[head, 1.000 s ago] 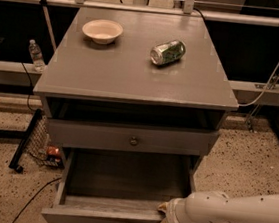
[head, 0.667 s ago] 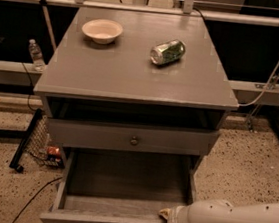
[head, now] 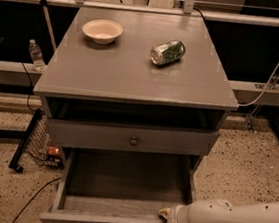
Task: Open middle drawer
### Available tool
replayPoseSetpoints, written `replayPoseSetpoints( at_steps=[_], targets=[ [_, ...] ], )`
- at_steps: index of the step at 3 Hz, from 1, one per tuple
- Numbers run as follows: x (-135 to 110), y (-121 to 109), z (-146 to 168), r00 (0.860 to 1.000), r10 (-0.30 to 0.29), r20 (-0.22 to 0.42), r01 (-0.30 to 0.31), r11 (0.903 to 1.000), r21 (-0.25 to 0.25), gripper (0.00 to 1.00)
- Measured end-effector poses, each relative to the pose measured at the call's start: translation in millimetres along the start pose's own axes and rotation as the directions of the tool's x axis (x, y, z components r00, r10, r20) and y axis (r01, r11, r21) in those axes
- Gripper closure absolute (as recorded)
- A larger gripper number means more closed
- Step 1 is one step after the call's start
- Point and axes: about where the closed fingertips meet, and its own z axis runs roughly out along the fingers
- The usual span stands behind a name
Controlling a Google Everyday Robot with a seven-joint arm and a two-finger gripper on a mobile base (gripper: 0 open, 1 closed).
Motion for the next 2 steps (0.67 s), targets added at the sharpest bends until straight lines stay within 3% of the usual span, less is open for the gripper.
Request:
replayPoseSetpoints(
  at_steps=[2],
  targets=[
    [-0.6, 1.1, 1.0, 1.000, -0.001, 0.001, 0.001, 1.0000, -0.003, 0.05]
  ],
)
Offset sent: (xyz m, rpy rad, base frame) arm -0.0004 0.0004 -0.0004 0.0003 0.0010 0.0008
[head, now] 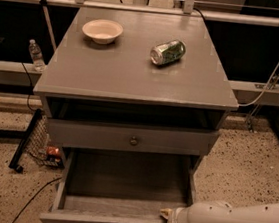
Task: Open middle drawer
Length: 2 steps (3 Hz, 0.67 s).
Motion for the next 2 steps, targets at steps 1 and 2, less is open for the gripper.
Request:
replayPoseSetpoints(
  at_steps=[1, 2],
  targets=[
    [0, -12, -12, 1.000, -0.008, 0.017, 0.008, 0.9999, 0.014, 0.00],
    [13, -36, -41, 0.999, -0.018, 0.044, 0.015, 0.9985, 0.053, 0.00]
  ],
)
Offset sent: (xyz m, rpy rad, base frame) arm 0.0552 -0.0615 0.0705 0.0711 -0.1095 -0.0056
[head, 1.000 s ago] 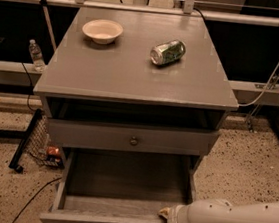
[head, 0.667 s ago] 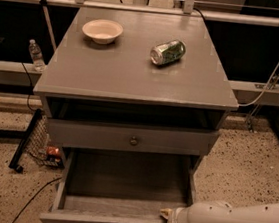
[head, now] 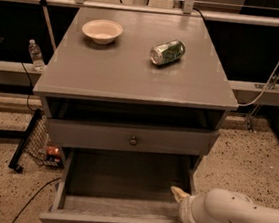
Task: Open middle drawer
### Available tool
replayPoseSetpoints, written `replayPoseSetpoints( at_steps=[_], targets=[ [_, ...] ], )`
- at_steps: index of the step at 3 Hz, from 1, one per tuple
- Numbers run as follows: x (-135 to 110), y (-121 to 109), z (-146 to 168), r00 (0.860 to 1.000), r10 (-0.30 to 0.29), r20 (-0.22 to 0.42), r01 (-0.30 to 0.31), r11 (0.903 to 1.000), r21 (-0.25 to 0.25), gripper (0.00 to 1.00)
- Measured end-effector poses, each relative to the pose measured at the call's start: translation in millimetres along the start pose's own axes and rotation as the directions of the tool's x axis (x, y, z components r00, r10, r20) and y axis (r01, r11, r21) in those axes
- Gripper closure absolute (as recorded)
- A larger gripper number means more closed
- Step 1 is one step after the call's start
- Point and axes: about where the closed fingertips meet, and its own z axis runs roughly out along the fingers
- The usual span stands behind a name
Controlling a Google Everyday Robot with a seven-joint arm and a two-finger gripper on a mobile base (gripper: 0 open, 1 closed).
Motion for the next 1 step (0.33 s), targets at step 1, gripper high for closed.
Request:
replayPoseSetpoints(
  at_steps=[1],
  targets=[
    [30.6, -28.3, -44.8, 1.000, 0.026, -0.008, -0.025, 0.9977, 0.063, 0.00]
  ],
)
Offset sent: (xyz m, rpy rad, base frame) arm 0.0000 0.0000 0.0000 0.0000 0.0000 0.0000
